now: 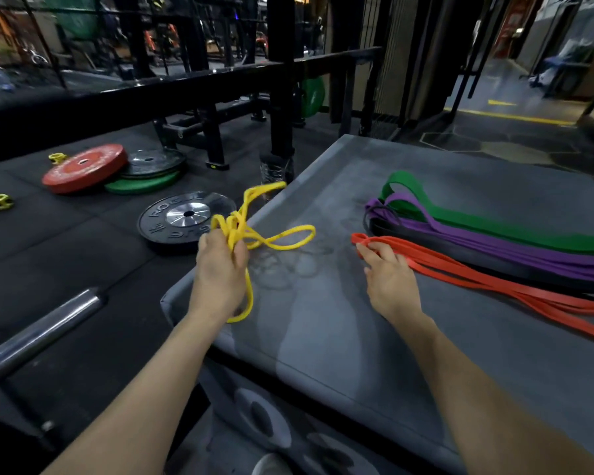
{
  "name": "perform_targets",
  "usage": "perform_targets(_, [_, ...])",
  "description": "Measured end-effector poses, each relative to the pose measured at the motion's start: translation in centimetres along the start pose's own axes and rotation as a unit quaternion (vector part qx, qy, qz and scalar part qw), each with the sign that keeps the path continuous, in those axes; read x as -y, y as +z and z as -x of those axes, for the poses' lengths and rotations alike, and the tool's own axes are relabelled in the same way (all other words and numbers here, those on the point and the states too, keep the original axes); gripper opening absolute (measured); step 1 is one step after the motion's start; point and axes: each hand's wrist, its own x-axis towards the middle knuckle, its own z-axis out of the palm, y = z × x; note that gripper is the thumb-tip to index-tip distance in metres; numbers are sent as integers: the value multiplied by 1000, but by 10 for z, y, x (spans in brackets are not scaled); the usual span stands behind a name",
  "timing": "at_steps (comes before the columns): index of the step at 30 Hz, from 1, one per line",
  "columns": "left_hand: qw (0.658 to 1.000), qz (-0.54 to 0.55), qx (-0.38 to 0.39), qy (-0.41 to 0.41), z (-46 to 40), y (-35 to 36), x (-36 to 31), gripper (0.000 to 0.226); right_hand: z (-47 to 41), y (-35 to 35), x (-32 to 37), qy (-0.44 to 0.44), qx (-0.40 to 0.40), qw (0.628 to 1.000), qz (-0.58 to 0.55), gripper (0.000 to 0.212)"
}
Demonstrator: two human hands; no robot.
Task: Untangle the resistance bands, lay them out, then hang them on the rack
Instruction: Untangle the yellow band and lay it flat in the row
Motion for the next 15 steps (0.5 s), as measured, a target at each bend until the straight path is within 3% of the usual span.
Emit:
perform_targets(4, [989, 16, 98, 109, 6, -4, 8, 10, 4, -10, 18, 16, -27, 998, 49, 51])
perform_targets(6, [973, 50, 156, 161, 9, -5, 5, 10, 3, -20, 40, -2, -39, 998, -52, 40])
perform_targets(7, [967, 57, 169, 180, 12, -5, 0, 19, 4, -28, 56, 7, -30, 985, -168, 32])
perform_targets(8, [963, 56, 172, 201, 16, -4, -4, 28, 8, -37, 73, 34, -5, 948, -315, 24])
perform_targets(9, [958, 54, 178, 219, 19, -3, -9, 31, 13, -46, 89, 73, 34, 885, -458, 23])
perform_targets(10, [952, 49, 191, 232, 22, -1, -14, 30, 19, -52, 100, 116, 77, 811, -568, 28])
perform_targets(11, [947, 43, 211, 240, 24, 0, -18, 28, 23, -53, 104, 134, 113, 762, -624, 31])
perform_targets(13, [936, 39, 255, 240, 28, 3, -22, 25, 31, -55, 104, 128, 151, 749, -632, 22])
perform_targets(15, [940, 48, 277, 194, 29, 4, -26, 11, 35, -56, 92, 150, 114, 758, -624, 13])
